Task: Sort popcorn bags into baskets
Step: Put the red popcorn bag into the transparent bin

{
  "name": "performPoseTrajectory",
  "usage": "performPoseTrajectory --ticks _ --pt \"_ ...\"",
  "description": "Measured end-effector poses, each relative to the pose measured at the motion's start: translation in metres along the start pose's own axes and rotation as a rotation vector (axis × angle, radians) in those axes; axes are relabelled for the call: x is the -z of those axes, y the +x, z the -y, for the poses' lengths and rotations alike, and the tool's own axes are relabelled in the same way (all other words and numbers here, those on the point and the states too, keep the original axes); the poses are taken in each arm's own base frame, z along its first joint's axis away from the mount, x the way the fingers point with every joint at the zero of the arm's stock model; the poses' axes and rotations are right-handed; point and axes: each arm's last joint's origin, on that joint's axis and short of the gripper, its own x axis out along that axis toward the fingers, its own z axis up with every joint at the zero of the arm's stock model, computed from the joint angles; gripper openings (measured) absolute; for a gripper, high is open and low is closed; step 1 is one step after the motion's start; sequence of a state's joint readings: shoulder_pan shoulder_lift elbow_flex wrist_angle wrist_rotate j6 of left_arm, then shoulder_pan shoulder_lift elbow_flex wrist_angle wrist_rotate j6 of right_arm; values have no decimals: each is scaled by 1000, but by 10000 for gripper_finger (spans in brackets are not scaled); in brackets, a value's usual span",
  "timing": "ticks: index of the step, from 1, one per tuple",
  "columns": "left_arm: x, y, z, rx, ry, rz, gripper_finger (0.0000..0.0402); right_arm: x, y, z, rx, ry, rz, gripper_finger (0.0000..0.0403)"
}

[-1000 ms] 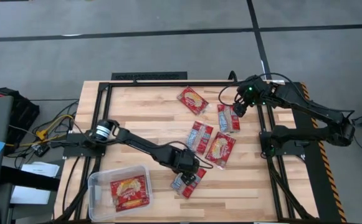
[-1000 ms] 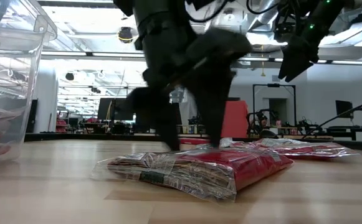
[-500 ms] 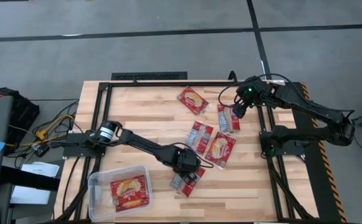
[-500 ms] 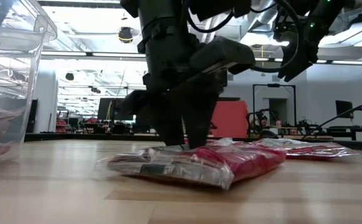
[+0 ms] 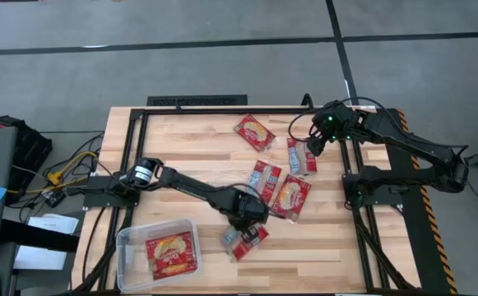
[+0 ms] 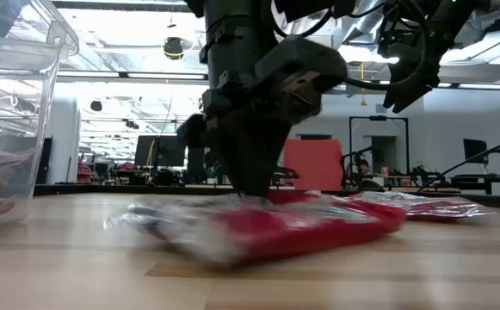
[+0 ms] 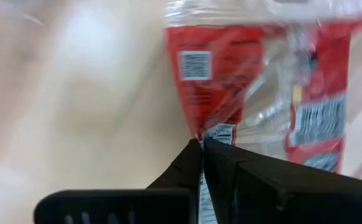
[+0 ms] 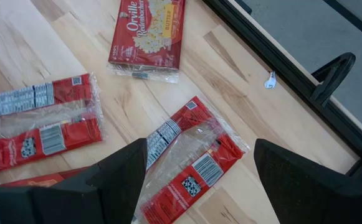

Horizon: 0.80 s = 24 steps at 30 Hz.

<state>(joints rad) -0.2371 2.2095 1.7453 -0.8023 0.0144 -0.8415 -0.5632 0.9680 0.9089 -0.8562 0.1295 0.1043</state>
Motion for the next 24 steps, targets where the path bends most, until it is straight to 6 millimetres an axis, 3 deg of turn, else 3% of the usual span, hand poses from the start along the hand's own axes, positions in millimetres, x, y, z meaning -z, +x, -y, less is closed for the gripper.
performPoseTrajectory --ticks 14,24 --pt "-30 -58 7 -16 160 55 0 0 0 0 0 20 0 317" --pt "-35 -105 12 -65 265 69 0 -1 0 0 -1 21 5 317"
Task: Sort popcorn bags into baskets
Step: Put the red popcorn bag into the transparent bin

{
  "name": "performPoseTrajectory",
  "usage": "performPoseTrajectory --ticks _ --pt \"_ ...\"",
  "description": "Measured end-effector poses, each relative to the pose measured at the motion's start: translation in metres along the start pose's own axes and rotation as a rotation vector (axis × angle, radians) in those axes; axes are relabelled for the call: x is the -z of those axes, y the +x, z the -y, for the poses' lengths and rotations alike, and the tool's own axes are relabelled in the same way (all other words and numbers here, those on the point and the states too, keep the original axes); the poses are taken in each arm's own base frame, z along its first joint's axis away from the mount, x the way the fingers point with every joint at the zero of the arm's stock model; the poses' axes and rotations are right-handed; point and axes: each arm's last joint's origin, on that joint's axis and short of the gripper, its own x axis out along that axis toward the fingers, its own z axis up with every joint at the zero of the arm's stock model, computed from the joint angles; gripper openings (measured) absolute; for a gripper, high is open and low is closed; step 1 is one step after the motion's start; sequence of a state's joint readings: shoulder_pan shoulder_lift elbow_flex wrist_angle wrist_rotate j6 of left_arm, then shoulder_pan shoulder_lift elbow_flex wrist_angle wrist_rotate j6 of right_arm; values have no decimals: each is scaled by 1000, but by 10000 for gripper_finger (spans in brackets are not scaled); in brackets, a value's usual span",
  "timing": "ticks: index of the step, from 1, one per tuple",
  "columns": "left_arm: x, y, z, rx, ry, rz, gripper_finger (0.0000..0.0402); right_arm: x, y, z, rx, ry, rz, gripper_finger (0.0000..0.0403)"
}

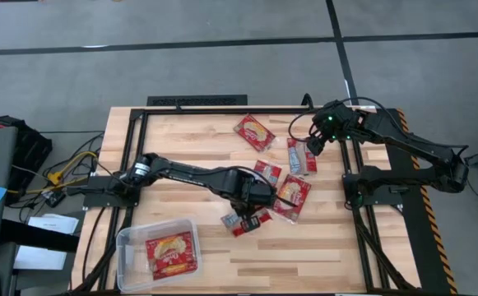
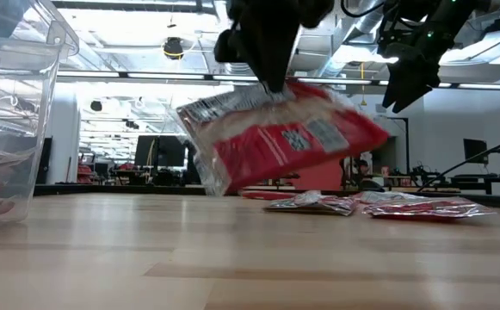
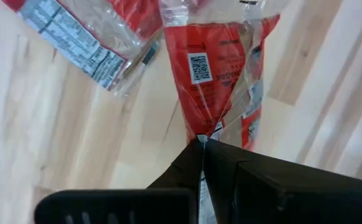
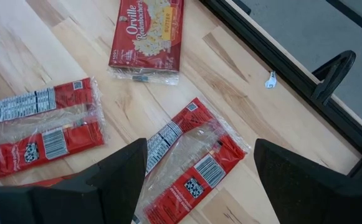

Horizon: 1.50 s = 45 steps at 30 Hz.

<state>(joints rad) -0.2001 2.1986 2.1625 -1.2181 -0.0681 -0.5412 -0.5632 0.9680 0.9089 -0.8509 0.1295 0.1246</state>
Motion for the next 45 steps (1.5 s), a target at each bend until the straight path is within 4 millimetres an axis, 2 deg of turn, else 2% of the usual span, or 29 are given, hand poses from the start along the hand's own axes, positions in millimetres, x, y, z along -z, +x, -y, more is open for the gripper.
performPoseTrajectory --ticks 11,18,26,34,36,39,42,45 --pt "0 -55 -8 -78 86 26 0 0 0 0 0 1 0 317" --pt "15 -93 -16 -93 68 40 0 0 0 0 1 16 3 317" --pt "35 -143 -18 -68 59 151 0 -2 0 0 -1 36 17 317" --pt "56 -175 -17 -113 27 242 0 -3 0 -4 -51 72 24 317" --pt "61 -180 -14 -112 34 259 0 -5 -1 -12 -150 23 49 317" --pt "72 -190 -9 -109 36 281 2 -13 -3 -38 -330 -115 142 317" --pt "82 -197 -3 -85 29 290 15 -17 0 -76 -441 -292 226 317" --pt "93 -205 5 -65 18 312 43 -13 8 -120 -499 -474 282 317"
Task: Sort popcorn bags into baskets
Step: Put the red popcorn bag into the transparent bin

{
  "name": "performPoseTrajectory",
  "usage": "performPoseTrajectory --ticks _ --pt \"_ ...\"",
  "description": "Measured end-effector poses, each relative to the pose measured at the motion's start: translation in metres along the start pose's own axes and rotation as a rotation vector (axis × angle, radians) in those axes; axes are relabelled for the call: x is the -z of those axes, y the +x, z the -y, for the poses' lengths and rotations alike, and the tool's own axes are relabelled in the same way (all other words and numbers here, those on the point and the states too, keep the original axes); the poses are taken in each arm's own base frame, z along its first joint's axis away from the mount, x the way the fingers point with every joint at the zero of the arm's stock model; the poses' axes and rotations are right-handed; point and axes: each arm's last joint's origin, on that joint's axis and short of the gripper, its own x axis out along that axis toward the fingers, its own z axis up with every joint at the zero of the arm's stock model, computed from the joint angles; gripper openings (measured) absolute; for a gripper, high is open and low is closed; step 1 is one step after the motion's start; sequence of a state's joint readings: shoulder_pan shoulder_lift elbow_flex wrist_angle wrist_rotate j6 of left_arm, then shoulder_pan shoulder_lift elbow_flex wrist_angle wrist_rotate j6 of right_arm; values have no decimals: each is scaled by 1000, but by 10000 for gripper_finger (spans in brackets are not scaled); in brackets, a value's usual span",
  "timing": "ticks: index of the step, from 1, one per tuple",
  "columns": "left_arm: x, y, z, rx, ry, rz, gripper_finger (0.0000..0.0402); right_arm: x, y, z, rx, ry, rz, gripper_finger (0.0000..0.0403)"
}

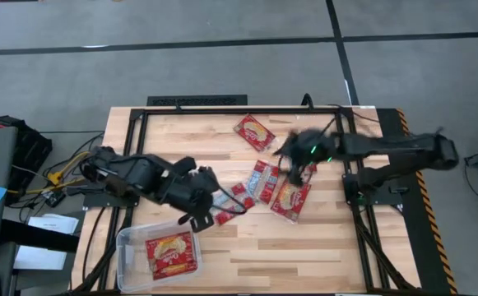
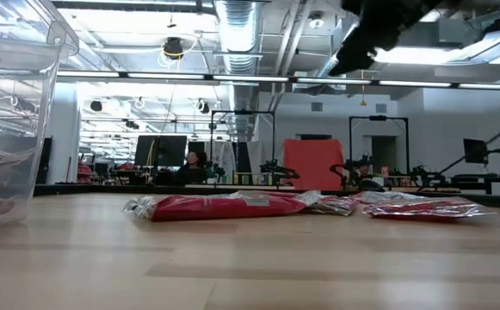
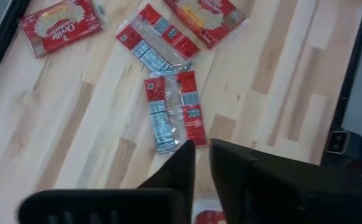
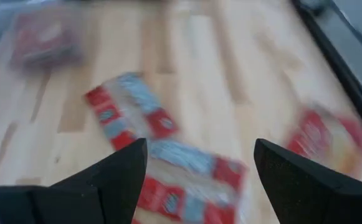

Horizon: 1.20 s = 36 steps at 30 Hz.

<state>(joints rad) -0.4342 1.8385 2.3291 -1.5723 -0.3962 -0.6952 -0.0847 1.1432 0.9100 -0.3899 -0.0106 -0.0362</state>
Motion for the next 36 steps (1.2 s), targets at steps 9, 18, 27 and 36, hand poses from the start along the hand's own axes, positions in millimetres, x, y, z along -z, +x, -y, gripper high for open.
performPoseTrajectory --ticks 9,18,27,36 --pt "24 -11 26 33 -73 -1 174 25 85 -69 -82 -301 -141 317" --pt "39 3 37 -20 -145 -30 264 52 149 -97 -71 -477 -164 317" --pt "56 25 44 -57 -131 -147 264 61 193 -112 -58 -654 -235 317" --pt "63 33 46 -81 -138 -179 263 62 211 -112 138 -668 -286 268"
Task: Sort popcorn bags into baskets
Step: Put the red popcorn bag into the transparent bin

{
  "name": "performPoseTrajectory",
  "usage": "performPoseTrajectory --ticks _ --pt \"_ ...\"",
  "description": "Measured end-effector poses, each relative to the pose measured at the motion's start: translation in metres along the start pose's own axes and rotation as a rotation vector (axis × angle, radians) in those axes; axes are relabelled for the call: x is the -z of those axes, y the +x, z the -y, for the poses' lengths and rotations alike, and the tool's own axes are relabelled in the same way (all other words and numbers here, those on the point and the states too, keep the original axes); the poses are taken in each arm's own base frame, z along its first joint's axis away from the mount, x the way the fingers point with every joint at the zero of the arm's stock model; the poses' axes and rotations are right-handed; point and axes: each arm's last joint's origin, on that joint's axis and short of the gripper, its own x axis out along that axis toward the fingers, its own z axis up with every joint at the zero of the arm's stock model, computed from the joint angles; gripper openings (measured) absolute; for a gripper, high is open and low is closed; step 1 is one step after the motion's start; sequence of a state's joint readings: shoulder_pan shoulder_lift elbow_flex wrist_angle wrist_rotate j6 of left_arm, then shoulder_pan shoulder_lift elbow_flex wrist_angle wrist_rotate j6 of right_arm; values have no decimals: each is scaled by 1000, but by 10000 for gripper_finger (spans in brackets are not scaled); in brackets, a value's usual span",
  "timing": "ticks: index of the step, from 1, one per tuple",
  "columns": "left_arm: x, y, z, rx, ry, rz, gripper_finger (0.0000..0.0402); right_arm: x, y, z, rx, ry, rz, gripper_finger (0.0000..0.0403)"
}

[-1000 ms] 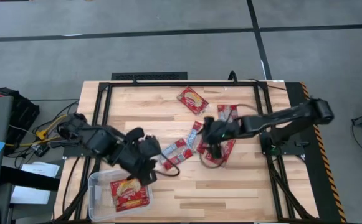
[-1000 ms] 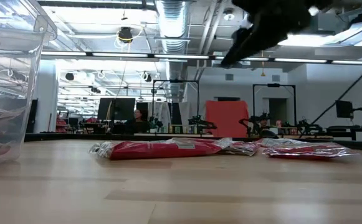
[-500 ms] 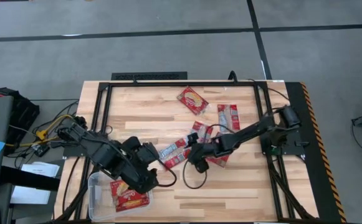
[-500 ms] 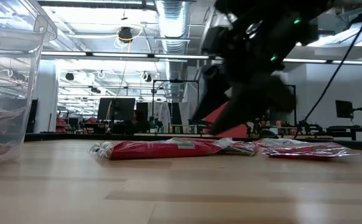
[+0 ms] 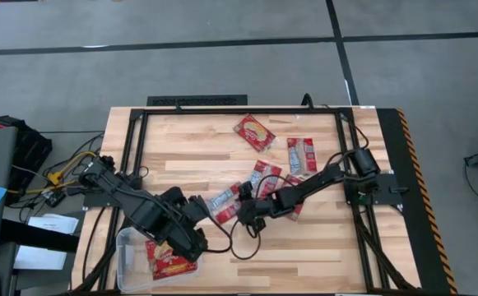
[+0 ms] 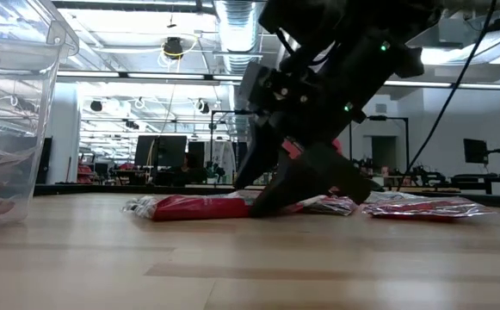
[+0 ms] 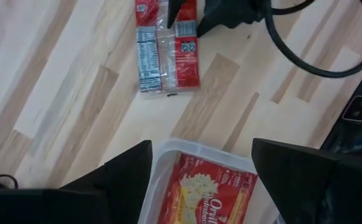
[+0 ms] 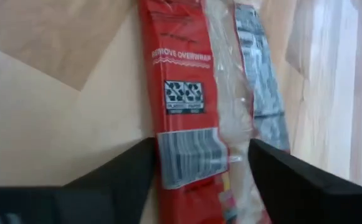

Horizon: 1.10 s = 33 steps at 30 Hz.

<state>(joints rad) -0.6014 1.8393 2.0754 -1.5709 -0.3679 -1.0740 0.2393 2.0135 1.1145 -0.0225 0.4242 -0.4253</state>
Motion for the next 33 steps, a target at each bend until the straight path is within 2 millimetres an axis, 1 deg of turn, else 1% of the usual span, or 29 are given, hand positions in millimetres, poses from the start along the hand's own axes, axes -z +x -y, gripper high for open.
performPoseTrajectory --ticks 2,4,8,9,10,12,14,16,18,20,22,27,30,33 --pt "0 0 0 -1 1 2 263 3 2 3 2 14 -13 226" --pt "0 0 0 -1 4 2 263 6 3 5 8 12 -37 175" --pt "1 -1 1 -1 8 5 263 12 4 4 20 1 -102 55" --pt "1 -1 1 -3 8 10 263 13 4 4 20 1 -114 30" --pt "1 -1 1 -6 9 15 263 14 3 3 20 -2 -122 18" --pt "0 -1 0 -17 12 35 263 14 1 4 10 9 -136 16" --pt "0 -1 0 -34 13 70 263 10 -4 7 -39 44 -146 13" --pt "0 -2 0 -60 7 121 263 4 -16 15 -143 110 -119 6" --pt "0 -3 0 -90 3 187 263 -2 -26 27 -244 221 -54 6" --pt "1 -6 0 -111 0 247 263 -8 -42 44 -331 331 35 5" --pt "0 -10 -2 -126 -7 301 263 -12 -58 66 -355 429 123 5" --pt "1 -18 -4 -171 -36 451 263 -5 -96 116 -395 607 264 4" --pt "3 -25 -6 -198 -60 572 263 -1 -122 141 -396 679 377 3" --pt "5 -35 -9 -211 -87 685 263 4 -147 160 -397 741 478 3"
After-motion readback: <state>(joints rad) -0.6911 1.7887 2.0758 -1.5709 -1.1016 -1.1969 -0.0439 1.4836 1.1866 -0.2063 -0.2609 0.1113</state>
